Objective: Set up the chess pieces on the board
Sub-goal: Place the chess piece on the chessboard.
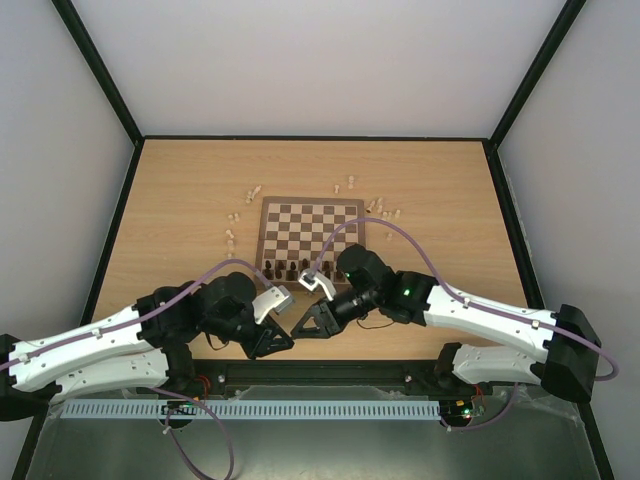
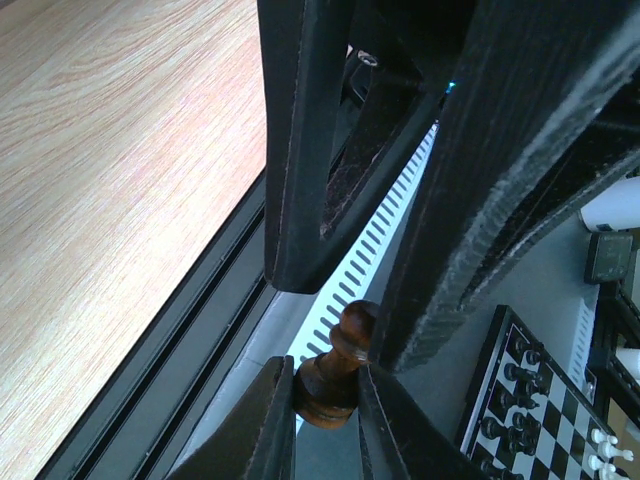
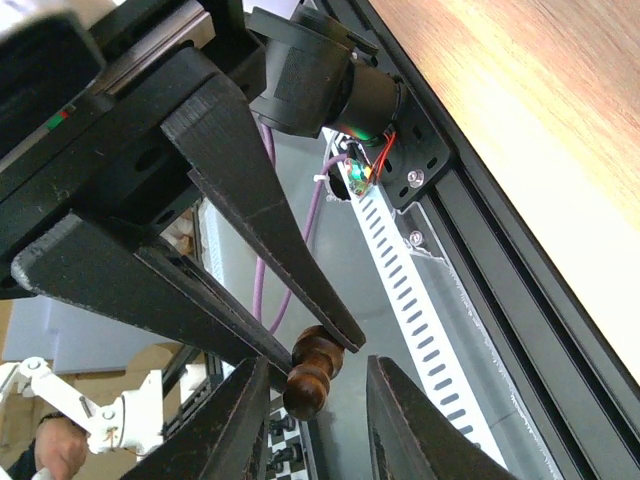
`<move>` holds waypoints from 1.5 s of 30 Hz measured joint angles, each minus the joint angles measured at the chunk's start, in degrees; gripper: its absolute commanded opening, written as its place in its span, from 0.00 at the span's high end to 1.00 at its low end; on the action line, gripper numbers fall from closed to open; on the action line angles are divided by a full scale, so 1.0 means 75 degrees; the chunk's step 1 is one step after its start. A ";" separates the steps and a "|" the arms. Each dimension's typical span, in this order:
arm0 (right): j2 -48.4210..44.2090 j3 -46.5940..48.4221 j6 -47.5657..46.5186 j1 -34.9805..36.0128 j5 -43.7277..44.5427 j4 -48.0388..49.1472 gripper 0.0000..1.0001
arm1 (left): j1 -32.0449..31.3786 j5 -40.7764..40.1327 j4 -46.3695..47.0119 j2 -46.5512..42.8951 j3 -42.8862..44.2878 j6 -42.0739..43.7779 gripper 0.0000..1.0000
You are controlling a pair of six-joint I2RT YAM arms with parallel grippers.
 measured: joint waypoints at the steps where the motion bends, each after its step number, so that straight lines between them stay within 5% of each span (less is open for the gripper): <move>1: 0.0012 -0.0012 -0.0006 0.0000 0.0000 0.0009 0.74 | 0.0000 -0.0003 0.0000 0.0006 0.0000 0.0000 0.87; 30: 0.0259 -0.0122 -0.0070 0.0096 -0.0041 0.0178 0.91 | 0.0000 -0.0187 -0.0076 0.0256 0.0000 0.0125 0.82; 38: 0.0236 -0.0117 -0.0070 0.0102 0.0245 0.0125 0.94 | 0.0000 -0.0373 -0.0082 0.0277 0.0000 0.0154 0.76; 45: 0.0178 -0.0111 -0.0070 0.0061 0.0656 -0.0082 0.95 | 0.0000 -0.0510 -0.0064 0.0265 0.0000 0.0201 0.60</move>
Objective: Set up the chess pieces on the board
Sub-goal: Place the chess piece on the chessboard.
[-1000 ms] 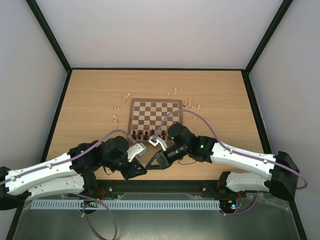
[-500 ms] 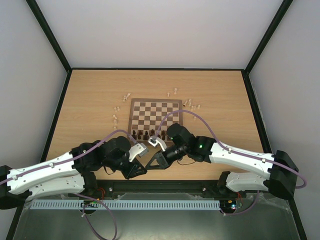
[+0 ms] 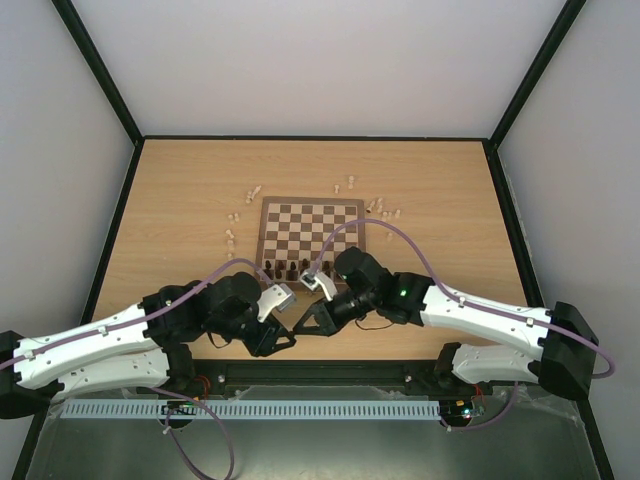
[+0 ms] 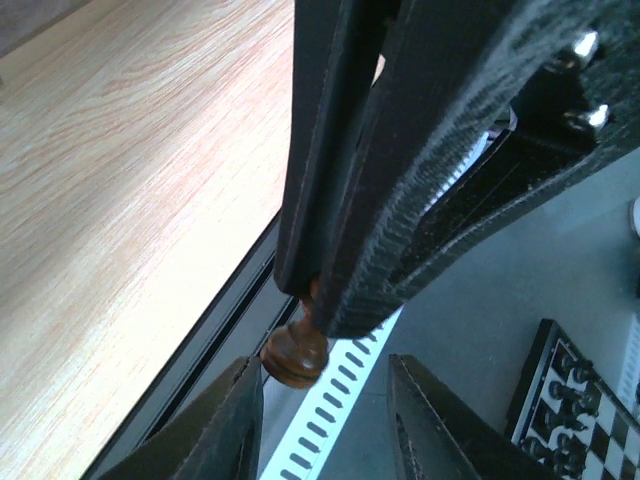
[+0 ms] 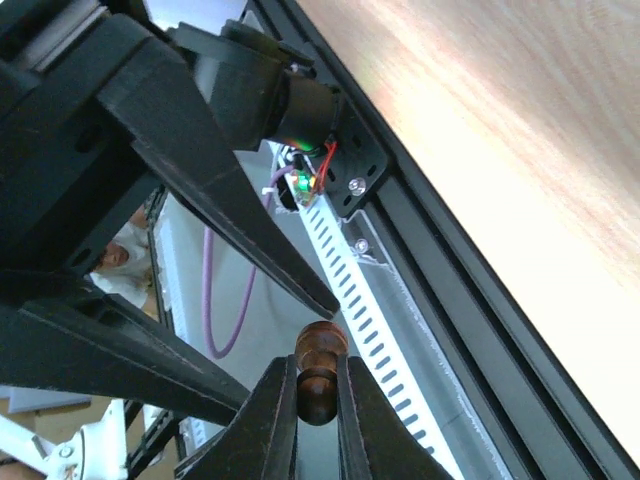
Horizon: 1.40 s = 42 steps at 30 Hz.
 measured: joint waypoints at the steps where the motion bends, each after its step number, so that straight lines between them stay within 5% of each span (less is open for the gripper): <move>1: -0.0006 0.0000 0.0000 -0.0020 0.0052 -0.0038 0.95 | 0.0000 -0.0023 0.0006 -0.0006 0.0000 -0.0017 0.58; 19: -0.0388 0.0000 -0.0268 -0.0318 0.0804 -0.0656 0.95 | 0.0064 -0.0810 -0.0047 -0.0181 0.0326 -0.0146 0.35; 24: -0.0685 0.0000 -0.0315 -0.0323 0.1236 -0.1017 0.95 | 0.0096 -0.1343 -0.0268 -0.0219 0.0510 -0.0525 0.22; 26: -0.0828 0.0035 -0.0321 -0.0338 0.1428 -0.1212 0.95 | 0.0096 -0.1545 -0.0321 -0.0277 0.0533 -0.0790 0.03; 29: -0.0906 0.0277 -0.0356 -0.0385 0.1772 -0.1527 0.94 | 0.0108 -0.1865 -0.0373 -0.0335 0.0548 -0.1131 0.01; 37: 0.0306 0.2457 -0.0758 -0.0717 0.3150 -0.2696 0.94 | 0.0548 -0.3016 -0.0784 0.0498 0.1399 -0.1475 0.01; 42: 0.1982 0.4814 -0.0985 -0.1524 0.3550 -0.3759 0.98 | 0.1801 -0.2742 -0.0740 0.1364 0.1999 -0.1562 0.01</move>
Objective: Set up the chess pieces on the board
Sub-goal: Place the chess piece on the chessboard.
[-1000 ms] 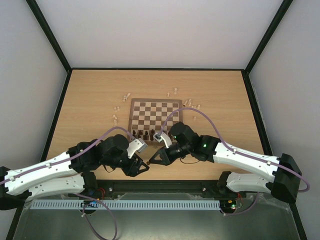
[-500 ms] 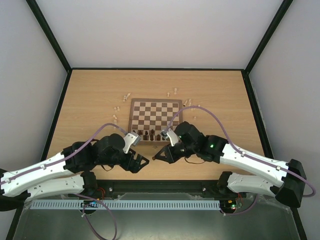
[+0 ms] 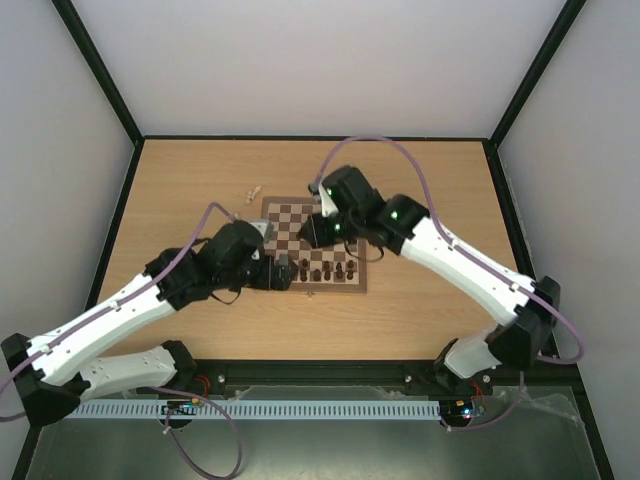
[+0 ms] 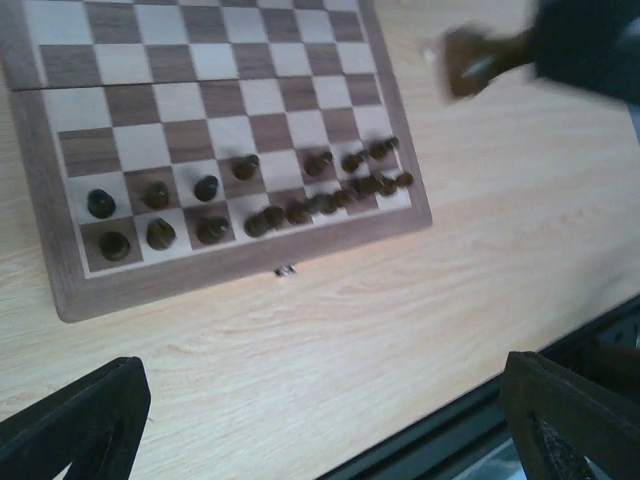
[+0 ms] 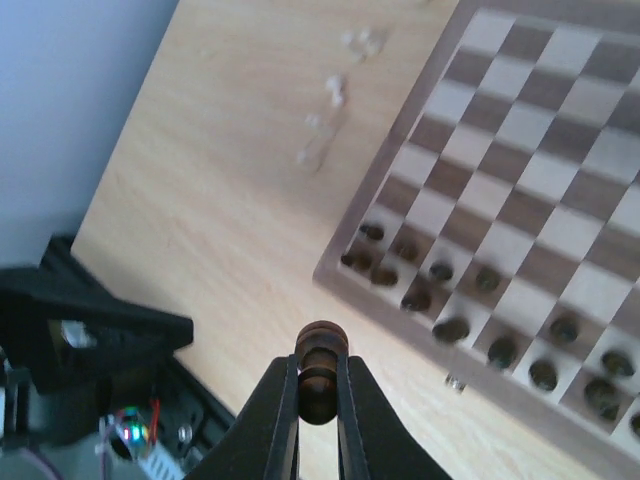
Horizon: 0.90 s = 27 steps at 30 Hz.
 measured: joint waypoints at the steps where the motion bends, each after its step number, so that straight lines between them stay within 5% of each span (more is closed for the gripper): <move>1: 0.0315 0.0498 -0.0015 -0.0175 0.0047 -0.0239 0.97 | 0.0417 0.0297 0.0029 0.0152 0.0070 -0.0029 0.01; 5: 0.1128 0.2052 -0.0003 -0.0592 0.0175 -0.1134 0.96 | 0.1483 0.1157 -0.0256 0.0758 0.0664 -0.0055 0.01; 10: 0.1871 0.3608 0.0146 -0.0662 0.0224 -0.2256 0.97 | 0.1813 0.1804 -0.1102 0.1574 0.2378 0.0000 0.01; 27: 0.2261 0.3363 0.0402 -0.0662 0.1886 -0.4590 0.97 | 0.2259 0.2008 -0.2935 0.1775 0.3238 -0.0717 0.01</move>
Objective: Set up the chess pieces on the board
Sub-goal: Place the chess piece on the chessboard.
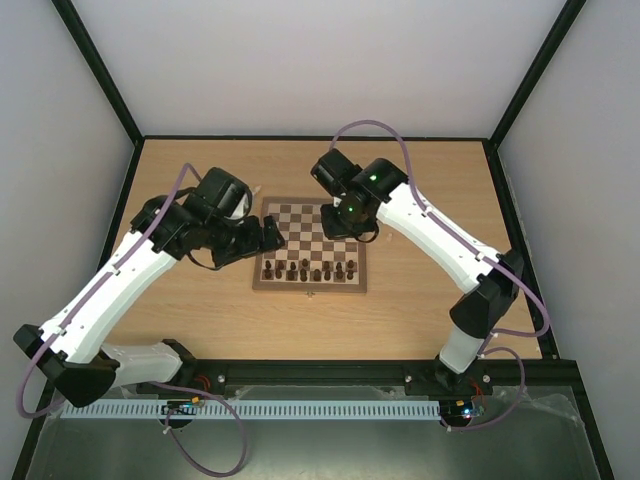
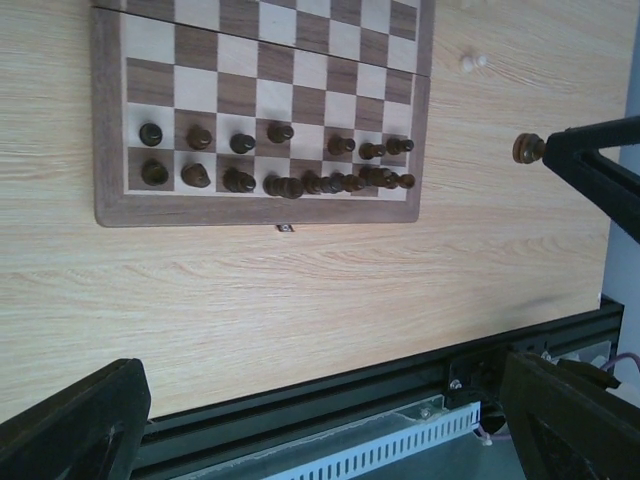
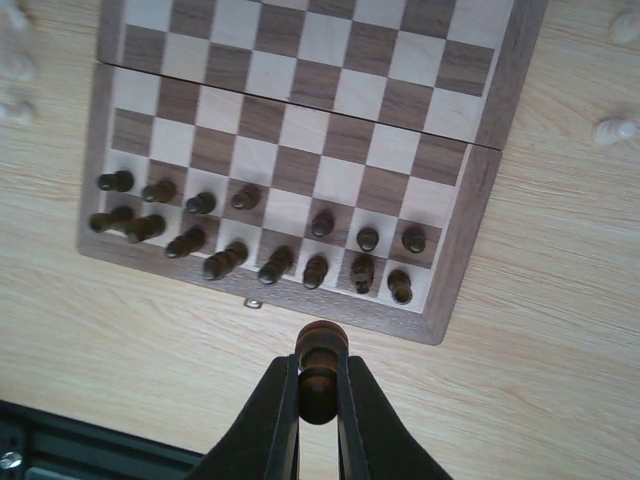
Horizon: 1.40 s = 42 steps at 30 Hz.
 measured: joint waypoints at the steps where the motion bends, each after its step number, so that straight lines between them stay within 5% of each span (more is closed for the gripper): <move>1: 0.0015 -0.0079 -0.0035 0.0000 0.0058 0.0026 0.97 | 0.0035 -0.0020 -0.0026 0.0003 -0.0003 -0.0015 0.01; 21: 0.0729 -0.2250 -0.0475 0.0020 0.0009 0.2387 0.97 | 0.0924 0.0047 -0.0015 0.0003 -0.0758 0.0347 0.01; 42: 0.1498 -0.2308 -0.0609 0.0251 0.0035 0.3168 0.96 | 0.0973 0.0076 0.0009 0.0000 -0.1005 0.0393 0.01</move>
